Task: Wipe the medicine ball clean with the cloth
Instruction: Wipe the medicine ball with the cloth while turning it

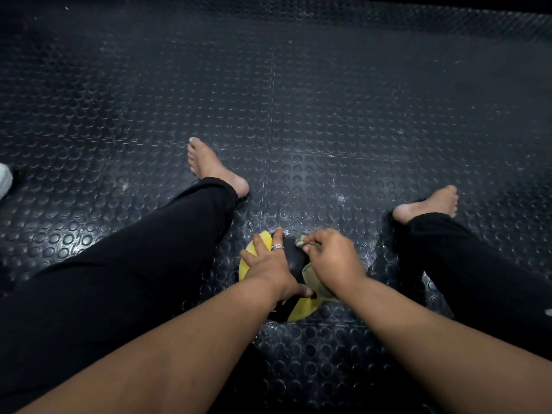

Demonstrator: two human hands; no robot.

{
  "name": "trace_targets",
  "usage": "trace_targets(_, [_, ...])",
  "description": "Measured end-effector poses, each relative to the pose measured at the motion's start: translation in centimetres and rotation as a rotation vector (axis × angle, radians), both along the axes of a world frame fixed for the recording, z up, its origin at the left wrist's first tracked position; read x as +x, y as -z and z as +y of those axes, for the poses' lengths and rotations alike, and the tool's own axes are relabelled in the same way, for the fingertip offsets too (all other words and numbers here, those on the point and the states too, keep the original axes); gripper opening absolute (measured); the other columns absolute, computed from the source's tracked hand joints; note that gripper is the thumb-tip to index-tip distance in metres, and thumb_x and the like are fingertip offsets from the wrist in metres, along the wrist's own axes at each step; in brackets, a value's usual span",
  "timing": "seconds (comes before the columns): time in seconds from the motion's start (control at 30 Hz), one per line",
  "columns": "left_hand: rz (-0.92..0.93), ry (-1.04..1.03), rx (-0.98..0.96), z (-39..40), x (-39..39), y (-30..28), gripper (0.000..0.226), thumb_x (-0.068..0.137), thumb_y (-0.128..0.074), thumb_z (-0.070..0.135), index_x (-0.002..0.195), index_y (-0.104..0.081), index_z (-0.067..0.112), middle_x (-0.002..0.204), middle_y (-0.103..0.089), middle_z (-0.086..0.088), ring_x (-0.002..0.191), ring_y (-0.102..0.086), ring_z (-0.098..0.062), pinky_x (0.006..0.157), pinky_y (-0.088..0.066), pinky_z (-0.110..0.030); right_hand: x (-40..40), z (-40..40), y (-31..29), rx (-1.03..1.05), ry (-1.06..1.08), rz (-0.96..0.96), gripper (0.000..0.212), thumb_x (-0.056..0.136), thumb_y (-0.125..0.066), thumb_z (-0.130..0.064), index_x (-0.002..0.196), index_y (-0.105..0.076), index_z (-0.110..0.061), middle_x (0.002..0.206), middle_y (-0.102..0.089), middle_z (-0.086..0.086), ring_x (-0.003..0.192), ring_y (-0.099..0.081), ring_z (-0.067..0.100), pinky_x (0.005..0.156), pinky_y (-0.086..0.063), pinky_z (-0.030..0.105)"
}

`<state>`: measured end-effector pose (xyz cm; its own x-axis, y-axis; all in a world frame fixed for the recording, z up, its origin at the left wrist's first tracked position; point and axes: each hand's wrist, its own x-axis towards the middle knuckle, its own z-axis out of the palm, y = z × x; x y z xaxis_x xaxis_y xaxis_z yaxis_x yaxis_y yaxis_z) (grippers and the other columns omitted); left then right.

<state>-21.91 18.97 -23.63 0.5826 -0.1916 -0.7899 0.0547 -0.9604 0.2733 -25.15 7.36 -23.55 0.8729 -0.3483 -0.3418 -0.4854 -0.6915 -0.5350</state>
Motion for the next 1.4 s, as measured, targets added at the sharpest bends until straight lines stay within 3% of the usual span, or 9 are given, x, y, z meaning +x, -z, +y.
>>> trace_targets(0.23, [-0.021,0.016,0.028,-0.5,-0.2,0.2,0.136,0.066,-0.086,0.047,0.149,0.022,0.039,0.157,0.023,-0.009,0.144,0.008,-0.048,0.114,-0.029,-0.056,0.2,0.0,0.7,0.065,0.139,-0.009,0.011,0.088,-0.059,-0.018,0.091,-0.069,-0.020,0.103,-0.064,0.000,0.095,-0.058,0.017,0.081,-0.044,0.024])
trace_targets(0.37, [-0.015,0.031,0.041,-0.6,-0.5,0.0,0.138,0.065,-0.085,0.051,0.149,0.024,0.038,0.156,0.027,-0.011,0.143,0.013,-0.049,0.118,-0.021,-0.054,2.4,-1.0,0.9,0.024,0.083,0.077,0.014,0.089,-0.058,-0.018,0.097,-0.070,-0.014,0.099,-0.068,0.008,0.095,-0.061,0.025,0.080,-0.048,0.029])
trace_targets(0.57, [0.003,-0.004,0.013,-0.5,0.1,0.3,0.140,0.062,-0.088,0.048,0.149,0.021,0.040,0.158,0.024,-0.008,0.144,0.011,-0.047,0.114,-0.028,-0.055,0.6,0.0,0.2,-0.068,-0.034,0.019,0.017,0.090,-0.054,-0.015,0.099,-0.069,-0.014,0.103,-0.058,0.005,0.097,-0.057,0.024,0.084,-0.045,0.030])
trace_targets(0.9, [-0.026,0.018,0.037,-0.9,-0.9,0.1,0.136,0.066,-0.085,0.048,0.149,0.022,0.039,0.157,0.026,-0.009,0.143,0.015,-0.048,0.117,-0.023,-0.052,2.7,-1.0,1.3,-0.037,0.058,0.081,0.016,0.090,-0.055,-0.014,0.097,-0.070,-0.010,0.104,-0.063,0.012,0.093,-0.059,0.027,0.075,-0.044,0.027])
trace_targets(1.13, [-0.029,0.004,0.019,-0.9,-1.2,0.2,0.139,0.064,-0.087,0.048,0.149,0.022,0.041,0.156,0.026,-0.008,0.143,0.014,-0.047,0.115,-0.027,-0.051,0.3,-0.3,0.6,-0.067,0.031,0.017,0.014,0.091,-0.057,-0.018,0.096,-0.070,-0.013,0.101,-0.057,0.004,0.093,-0.056,0.022,0.082,-0.045,0.029])
trace_targets(1.4, [-0.060,0.031,0.029,-1.0,-2.3,-0.2,0.135,0.068,-0.084,0.047,0.149,0.024,0.039,0.156,0.030,-0.008,0.143,0.018,-0.047,0.114,-0.027,-0.050,2.0,-1.6,1.4,-0.032,0.058,0.107,0.014,0.089,-0.057,-0.013,0.093,-0.071,-0.009,0.095,-0.066,0.009,0.090,-0.061,0.025,0.073,-0.047,0.027])
